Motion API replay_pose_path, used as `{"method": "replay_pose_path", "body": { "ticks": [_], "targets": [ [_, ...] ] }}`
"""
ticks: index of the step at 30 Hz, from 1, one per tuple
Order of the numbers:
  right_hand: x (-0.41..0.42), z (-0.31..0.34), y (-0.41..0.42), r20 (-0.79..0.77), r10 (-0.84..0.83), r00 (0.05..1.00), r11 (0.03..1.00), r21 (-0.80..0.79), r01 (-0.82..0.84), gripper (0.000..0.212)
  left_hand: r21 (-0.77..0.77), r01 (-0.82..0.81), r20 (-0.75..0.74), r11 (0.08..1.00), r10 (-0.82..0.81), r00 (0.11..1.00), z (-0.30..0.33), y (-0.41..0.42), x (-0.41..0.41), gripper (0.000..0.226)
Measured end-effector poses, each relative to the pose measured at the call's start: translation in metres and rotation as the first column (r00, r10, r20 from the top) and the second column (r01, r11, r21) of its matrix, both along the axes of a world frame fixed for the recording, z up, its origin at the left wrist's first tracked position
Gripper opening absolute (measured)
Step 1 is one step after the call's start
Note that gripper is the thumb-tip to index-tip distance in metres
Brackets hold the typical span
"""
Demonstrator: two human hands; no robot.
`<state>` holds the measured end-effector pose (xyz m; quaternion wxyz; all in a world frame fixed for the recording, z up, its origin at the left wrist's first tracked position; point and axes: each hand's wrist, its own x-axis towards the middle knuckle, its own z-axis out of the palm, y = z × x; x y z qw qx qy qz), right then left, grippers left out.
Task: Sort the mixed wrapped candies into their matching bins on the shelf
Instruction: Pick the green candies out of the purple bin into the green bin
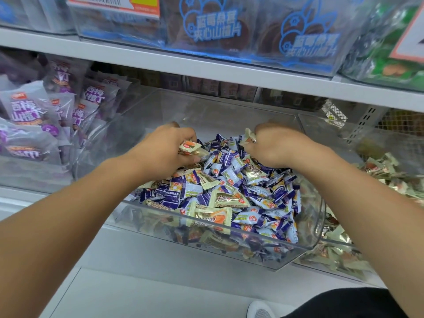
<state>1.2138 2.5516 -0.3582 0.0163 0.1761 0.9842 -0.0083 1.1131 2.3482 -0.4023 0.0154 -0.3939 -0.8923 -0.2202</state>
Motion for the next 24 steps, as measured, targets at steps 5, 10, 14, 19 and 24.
{"method": "replay_pose_path", "body": {
  "ticks": [5, 10, 14, 19, 24],
  "targets": [
    [0.014, 0.013, -0.004, -0.141, 0.042, 0.989, 0.993, -0.107, -0.058, 0.031, 0.148, -0.004, 0.068, 0.989, -0.006, 0.998, 0.002, -0.008, 0.000, 0.016],
    [0.025, 0.018, -0.004, -0.095, 0.024, 0.995, 0.984, -0.172, -0.040, 0.036, 0.300, 0.019, 0.156, 0.954, -0.068, 0.985, 0.020, -0.009, 0.010, 0.024],
    [0.025, 0.016, -0.008, 0.007, -0.041, 0.999, 0.993, -0.108, 0.042, 0.053, 0.135, 0.126, 0.258, 0.983, -0.158, 0.953, 0.027, -0.009, 0.023, 0.020],
    [0.021, 0.014, -0.013, 0.081, -0.070, 0.994, 0.994, -0.078, 0.077, 0.053, -0.210, 0.093, 0.121, 0.973, -0.069, 0.990, 0.023, 0.000, 0.028, 0.052],
    [0.024, 0.018, -0.017, 0.088, -0.051, 0.995, 0.995, -0.086, 0.058, 0.052, -0.245, 0.047, 0.137, 0.968, -0.013, 0.990, 0.025, 0.004, 0.029, 0.064]
  ]
}}
